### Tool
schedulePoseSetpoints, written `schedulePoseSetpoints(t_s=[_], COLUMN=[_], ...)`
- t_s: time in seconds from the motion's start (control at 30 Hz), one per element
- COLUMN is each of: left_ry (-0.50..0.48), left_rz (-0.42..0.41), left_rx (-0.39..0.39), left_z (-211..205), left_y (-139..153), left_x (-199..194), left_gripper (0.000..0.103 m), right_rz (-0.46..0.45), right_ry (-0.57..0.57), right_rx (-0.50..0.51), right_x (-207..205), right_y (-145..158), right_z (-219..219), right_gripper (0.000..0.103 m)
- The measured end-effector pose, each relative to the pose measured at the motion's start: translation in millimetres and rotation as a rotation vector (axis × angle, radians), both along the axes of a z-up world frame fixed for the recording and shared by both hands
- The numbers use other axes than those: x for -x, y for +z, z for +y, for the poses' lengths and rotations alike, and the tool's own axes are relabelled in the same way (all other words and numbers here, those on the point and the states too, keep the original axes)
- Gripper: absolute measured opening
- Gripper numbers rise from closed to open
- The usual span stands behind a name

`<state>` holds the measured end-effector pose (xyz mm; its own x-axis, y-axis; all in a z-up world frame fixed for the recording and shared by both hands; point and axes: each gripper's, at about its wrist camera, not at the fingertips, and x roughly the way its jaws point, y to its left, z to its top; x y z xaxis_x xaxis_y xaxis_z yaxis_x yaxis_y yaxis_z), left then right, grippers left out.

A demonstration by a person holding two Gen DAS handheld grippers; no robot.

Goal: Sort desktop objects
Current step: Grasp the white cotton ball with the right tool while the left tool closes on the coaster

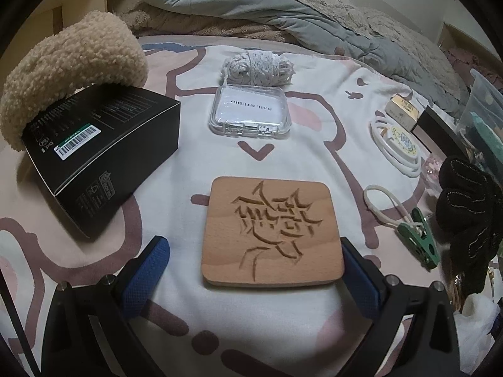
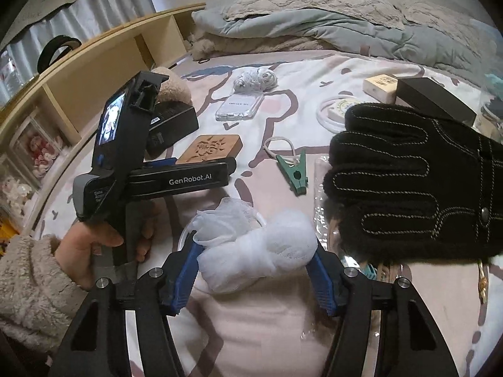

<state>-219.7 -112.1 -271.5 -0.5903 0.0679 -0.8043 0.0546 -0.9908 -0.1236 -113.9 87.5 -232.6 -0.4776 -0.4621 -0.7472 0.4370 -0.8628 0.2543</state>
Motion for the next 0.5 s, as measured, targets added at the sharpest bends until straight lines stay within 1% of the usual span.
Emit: schedulePoseSetpoints(t_s=[0.13,0.27,0.4,0.5], left_ry=[0.001,-0.004,0.005,0.010], left_rz=[-0.009,-0.035,-0.048,-0.054], left_rx=[0.014,0.078,0.073,0.090], left_z=[1,9,8,12], left_y=[0,-1,-2,-3], left_x=[2,7,12,13], left_gripper=[0.102,0.103,0.103,0.103], right_rz=[-0.004,-0.022,-0.031,-0.034], right_ry=[-0.001,-0.003,0.000,0.000], right_rx=[0.004,0.007,0.009,0.011], right_x=[-3,-3,-3,-2], right_y=[0,-4,-6,-6], right_z=[3,3,4,4], right_gripper=[0.064,0.064,0.064,0.064])
